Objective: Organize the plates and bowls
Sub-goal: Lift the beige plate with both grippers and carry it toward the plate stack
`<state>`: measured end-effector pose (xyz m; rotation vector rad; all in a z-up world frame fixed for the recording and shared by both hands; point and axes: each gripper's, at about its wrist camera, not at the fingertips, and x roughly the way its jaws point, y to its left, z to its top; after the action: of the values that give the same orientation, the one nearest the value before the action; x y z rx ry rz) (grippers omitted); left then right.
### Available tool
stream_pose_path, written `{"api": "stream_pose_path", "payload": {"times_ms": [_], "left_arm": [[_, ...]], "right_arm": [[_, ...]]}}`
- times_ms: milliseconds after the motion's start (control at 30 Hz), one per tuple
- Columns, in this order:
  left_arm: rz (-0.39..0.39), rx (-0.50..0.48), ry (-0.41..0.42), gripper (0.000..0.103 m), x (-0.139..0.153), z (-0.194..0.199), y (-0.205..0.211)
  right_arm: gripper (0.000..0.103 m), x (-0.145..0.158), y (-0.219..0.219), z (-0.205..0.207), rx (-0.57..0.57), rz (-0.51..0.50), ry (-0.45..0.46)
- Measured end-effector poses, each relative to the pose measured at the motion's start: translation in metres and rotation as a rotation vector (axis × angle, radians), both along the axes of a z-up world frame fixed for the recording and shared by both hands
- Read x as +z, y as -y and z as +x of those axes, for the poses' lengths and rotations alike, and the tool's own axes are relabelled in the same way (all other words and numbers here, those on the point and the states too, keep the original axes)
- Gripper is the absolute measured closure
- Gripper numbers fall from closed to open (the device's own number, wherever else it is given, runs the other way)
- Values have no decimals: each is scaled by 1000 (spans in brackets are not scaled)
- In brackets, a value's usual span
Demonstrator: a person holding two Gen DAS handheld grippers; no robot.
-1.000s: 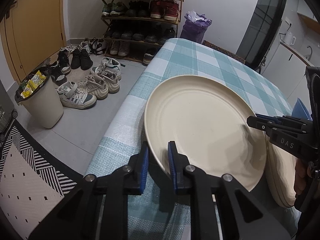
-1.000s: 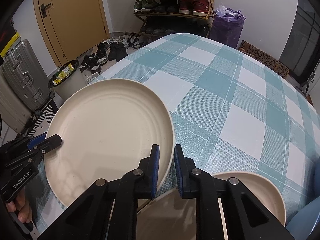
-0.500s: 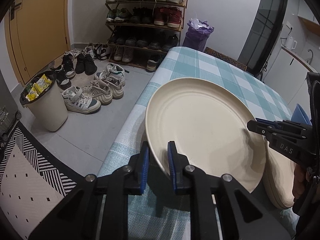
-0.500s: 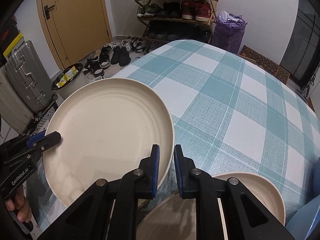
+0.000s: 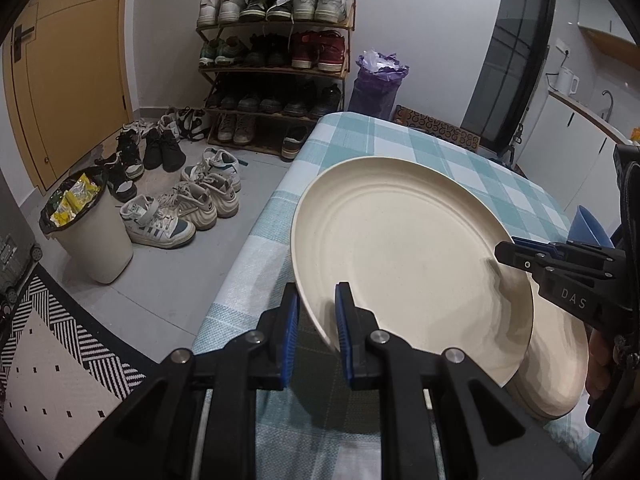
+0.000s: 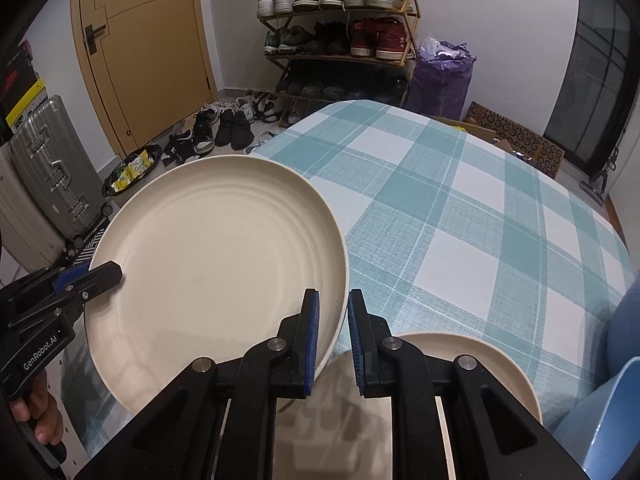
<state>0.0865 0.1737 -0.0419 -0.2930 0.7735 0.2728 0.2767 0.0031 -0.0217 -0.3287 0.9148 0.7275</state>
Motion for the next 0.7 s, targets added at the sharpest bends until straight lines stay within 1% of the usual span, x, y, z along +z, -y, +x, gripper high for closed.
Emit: {"api": "stream_pose_path", "payload": {"times_ms": [700], "left_arm": [[32, -100, 28, 87, 21, 5, 44]], "right_arm": [[88, 29, 66, -16, -105, 42, 26]]}}
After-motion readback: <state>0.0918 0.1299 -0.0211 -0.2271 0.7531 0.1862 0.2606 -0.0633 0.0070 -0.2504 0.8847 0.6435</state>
